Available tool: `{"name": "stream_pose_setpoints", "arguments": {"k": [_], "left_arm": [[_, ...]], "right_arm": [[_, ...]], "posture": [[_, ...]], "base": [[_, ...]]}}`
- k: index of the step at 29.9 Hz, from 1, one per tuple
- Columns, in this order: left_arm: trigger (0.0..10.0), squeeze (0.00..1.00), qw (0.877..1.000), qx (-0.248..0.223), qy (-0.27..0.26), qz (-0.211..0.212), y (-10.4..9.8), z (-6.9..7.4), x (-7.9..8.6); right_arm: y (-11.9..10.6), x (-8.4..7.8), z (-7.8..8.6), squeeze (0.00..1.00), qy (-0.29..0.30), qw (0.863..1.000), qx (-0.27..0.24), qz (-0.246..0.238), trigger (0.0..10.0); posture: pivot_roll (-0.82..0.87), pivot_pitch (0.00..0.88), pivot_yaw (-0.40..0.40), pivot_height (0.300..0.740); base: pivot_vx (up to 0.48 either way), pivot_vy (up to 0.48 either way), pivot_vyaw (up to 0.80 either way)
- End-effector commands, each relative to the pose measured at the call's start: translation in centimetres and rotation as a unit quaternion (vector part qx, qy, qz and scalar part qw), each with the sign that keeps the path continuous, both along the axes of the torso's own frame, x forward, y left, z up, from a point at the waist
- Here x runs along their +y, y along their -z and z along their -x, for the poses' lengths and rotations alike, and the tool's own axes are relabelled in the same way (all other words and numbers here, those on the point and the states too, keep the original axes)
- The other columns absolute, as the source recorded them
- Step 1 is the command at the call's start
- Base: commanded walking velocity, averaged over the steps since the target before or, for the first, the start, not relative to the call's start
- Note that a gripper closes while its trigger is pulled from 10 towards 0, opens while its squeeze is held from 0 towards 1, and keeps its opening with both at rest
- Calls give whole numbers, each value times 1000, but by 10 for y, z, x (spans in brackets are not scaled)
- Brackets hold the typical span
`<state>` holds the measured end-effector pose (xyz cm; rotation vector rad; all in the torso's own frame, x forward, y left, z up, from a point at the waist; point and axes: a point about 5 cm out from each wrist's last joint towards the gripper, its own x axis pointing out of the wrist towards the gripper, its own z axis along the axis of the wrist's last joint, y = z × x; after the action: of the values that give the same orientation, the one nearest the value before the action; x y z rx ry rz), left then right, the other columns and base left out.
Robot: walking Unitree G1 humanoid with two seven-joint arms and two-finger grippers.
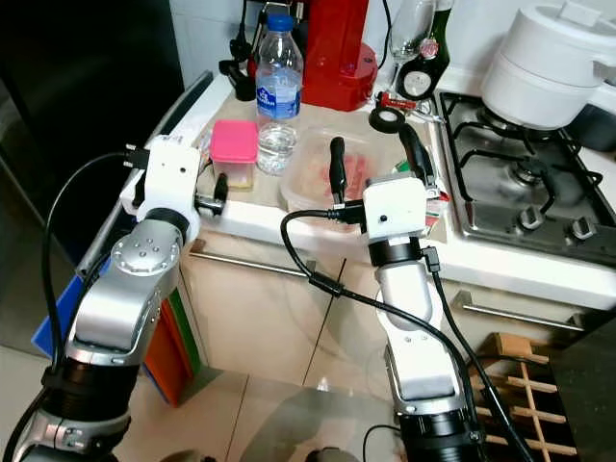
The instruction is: Restocking fridge
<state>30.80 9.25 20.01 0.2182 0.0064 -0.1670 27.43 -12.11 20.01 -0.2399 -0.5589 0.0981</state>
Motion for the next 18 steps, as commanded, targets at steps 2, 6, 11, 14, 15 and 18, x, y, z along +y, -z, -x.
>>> {"name": "stream_pose_setpoints", "arguments": {"k": [2, 6, 11, 14, 15, 18], "left_arm": [[10000, 0, 1000, -5, 30, 1, -5, 2, -11], [10000, 0, 1000, 6, 27, -4, -2, -1, -14], [10000, 0, 1000, 19, 3, -23, 2, -7, -15], [10000, 0, 999, 34, -11, -22, 6, -10, -16], [10000, 0, 999, 42, -17, -21, 7, -12, -18], [10000, 0, 999, 48, -20, -12, 8, -14, -19]], "right_arm": [[0, -2, -1, 0, -2, 1000, 0, 11, 10000], [2, -3, -1, 0, -1, 1000, 2, 14, 10000], [3, -3, -1, 0, -1, 1000, 3, 15, 10000], [4, -2, -1, 0, -1, 1000, 4, 16, 10000], [4, -2, 0, 0, 0, 1000, 4, 15, 10000], [4, -2, 0, 0, 0, 1000, 4, 15, 10000]], "posture": [[-26, 0, -82, 740], [-30, 0, -81, 740], [-36, 0, -75, 740], [-42, 0, -73, 740], [-42, 0, -73, 740], [-51, 0, -74, 740]], "base": [[0, 0, 0], [0, 0, 0], [0, 0, 0], [0, 0, 0], [0, 0, 0], [0, 0, 0]]}}
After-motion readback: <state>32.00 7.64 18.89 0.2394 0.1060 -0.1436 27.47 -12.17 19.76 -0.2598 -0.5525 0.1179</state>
